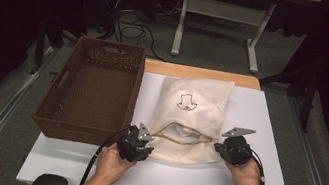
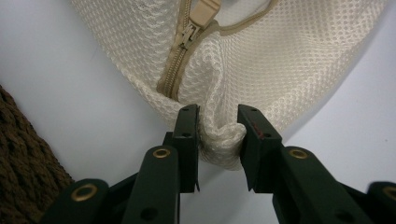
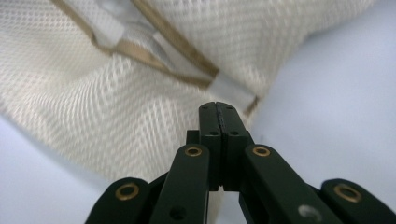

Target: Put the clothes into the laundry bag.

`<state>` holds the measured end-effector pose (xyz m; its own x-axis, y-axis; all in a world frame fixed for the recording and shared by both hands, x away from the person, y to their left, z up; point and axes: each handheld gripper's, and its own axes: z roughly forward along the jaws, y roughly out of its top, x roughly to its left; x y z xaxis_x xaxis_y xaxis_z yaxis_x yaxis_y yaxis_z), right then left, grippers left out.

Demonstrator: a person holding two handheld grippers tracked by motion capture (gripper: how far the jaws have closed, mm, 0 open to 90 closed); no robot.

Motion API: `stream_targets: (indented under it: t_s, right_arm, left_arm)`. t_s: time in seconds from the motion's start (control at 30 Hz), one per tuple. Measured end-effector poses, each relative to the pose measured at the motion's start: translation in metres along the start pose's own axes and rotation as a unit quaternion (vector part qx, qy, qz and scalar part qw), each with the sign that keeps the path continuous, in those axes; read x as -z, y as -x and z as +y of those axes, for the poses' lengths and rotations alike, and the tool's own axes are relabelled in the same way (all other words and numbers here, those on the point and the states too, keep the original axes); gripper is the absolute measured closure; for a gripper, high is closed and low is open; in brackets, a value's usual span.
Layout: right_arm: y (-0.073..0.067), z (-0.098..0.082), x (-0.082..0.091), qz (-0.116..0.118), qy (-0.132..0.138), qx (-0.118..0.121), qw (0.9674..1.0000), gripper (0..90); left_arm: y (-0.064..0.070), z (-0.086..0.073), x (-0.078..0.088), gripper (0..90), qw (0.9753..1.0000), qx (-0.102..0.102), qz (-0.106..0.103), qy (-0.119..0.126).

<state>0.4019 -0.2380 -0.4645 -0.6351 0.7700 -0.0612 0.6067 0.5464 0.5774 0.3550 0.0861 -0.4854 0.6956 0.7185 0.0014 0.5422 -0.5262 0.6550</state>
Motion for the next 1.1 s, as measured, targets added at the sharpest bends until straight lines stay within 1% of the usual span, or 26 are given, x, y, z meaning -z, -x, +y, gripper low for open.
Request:
stream_targets:
  t_s: [0.07, 0.1, 0.13, 0.17, 0.23, 0.27, 0.33, 0.4, 0.47, 0.53, 0.6, 0.63, 0.67, 0.7, 0.73, 0.77, 0.8, 0.83, 0.9, 0.97, 1.03, 1.07, 1.1]
  right_arm:
    - [0.001, -0.002, 0.006, -0.005, 0.022, -0.015, 0.9996, 73.6]
    - [0.002, -0.001, 0.009, -0.01, 0.038, -0.021, 0.999, 68.2]
    - [0.001, 0.001, 0.012, -0.014, 0.053, -0.022, 0.9983, 66.0]
    - [0.0, 0.003, 0.013, -0.019, 0.061, -0.021, 0.9977, 62.3]
    - [-0.003, 0.01, 0.01, -0.031, 0.078, -0.022, 0.9962, 55.2]
    - [-0.005, 0.013, 0.006, -0.033, 0.079, -0.025, 0.996, 52.4]
    - [-0.007, 0.017, -0.004, -0.041, 0.071, -0.019, 0.9965, 49.0]
    - [-0.005, 0.019, -0.017, -0.035, 0.056, -0.023, 0.9976, 45.1]
    - [-0.002, 0.02, -0.026, -0.032, 0.043, -0.032, 0.998, 43.8]
    - [0.003, 0.019, -0.033, -0.025, 0.03, -0.04, 0.9985, 44.0]
    - [0.004, 0.019, -0.036, -0.012, 0.025, -0.038, 0.9989, 47.8]
    - [0.003, 0.019, -0.037, -0.005, 0.023, -0.035, 0.9991, 54.1]
    - [0.001, 0.018, -0.038, 0.001, 0.02, -0.027, 0.9994, 59.1]
    - [0.0, 0.018, -0.039, -0.004, 0.018, -0.016, 0.9997, 62.9]
    - [-0.001, 0.018, -0.039, -0.001, 0.012, -0.007, 0.9999, 68.4]
    - [-0.002, 0.018, -0.038, 0.0, 0.014, -0.002, 0.9999, 72.8]
    - [-0.002, 0.017, -0.036, -0.001, 0.012, 0.004, 0.9999, 79.0]
    - [-0.003, 0.017, -0.034, 0.001, 0.01, 0.011, 0.9999, 82.2]
    - [-0.004, 0.014, -0.027, 0.0, 0.008, 0.021, 0.9998, 84.5]
    - [-0.006, 0.009, -0.017, -0.005, 0.008, 0.024, 0.9997, 84.8]
    - [-0.005, 0.004, -0.004, -0.012, 0.006, 0.021, 0.9997, 84.9]
    - [-0.004, 0.0, 0.004, -0.012, 0.006, 0.015, 0.9998, 84.9]
    - [-0.002, -0.002, 0.008, -0.011, 0.003, 0.008, 0.9999, 84.9]
  left_arm:
    - [0.0, 0.001, -0.001, 68.9, 1.0, 0.001, 0.0, 0.001]
    - [0.0, 0.002, -0.001, 68.4, 1.0, 0.001, 0.0, 0.004]
    - [0.0, 0.003, -0.001, 67.3, 1.0, 0.004, 0.0, 0.007]
    - [0.001, 0.004, 0.0, 64.5, 0.9999, 0.005, 0.0, 0.013]
    - [0.002, 0.009, 0.001, 58.0, 0.9995, 0.005, 0.001, 0.031]
    - [0.003, 0.011, 0.002, 55.3, 0.9994, 0.005, 0.002, 0.033]
    - [0.005, 0.016, 0.001, 51.4, 0.9993, 0.007, 0.006, 0.036]
    - [0.004, 0.019, -0.002, 49.4, 0.9994, 0.01, 0.012, 0.032]
    - [0.001, 0.021, -0.006, 48.7, 0.9994, 0.02, 0.017, 0.023]
    - [0.0, 0.022, -0.01, 48.2, 0.9994, 0.021, 0.024, 0.015]
    - [0.001, 0.021, -0.013, 47.5, 0.9994, 0.019, 0.027, 0.012]
    - [0.002, 0.021, -0.013, 47.1, 0.9994, 0.017, 0.027, 0.009]
    - [0.002, 0.021, -0.013, 46.8, 0.9994, 0.018, 0.027, 0.008]
    - [0.002, 0.021, -0.013, 46.5, 0.9995, 0.019, 0.026, 0.007]
    - [0.001, 0.021, -0.013, 46.5, 0.9995, 0.019, 0.025, 0.007]
    - [0.001, 0.021, -0.013, 46.5, 0.9995, 0.02, 0.025, 0.006]
    - [0.001, 0.021, -0.013, 46.4, 0.9995, 0.019, 0.025, 0.005]
    - [0.001, 0.021, -0.013, 46.3, 0.9995, 0.019, 0.025, 0.004]
    - [0.0, 0.02, -0.013, 46.3, 0.9995, 0.018, 0.025, 0.003]
    - [0.0, 0.019, -0.013, 46.3, 0.9995, 0.017, 0.027, -0.001]
    - [0.001, 0.018, -0.015, 45.9, 0.9995, 0.016, 0.028, -0.005]
    - [0.001, 0.017, -0.016, 45.9, 0.9995, 0.016, 0.028, -0.006]
    - [0.001, 0.016, -0.017, 45.9, 0.9994, 0.016, 0.029, -0.006]
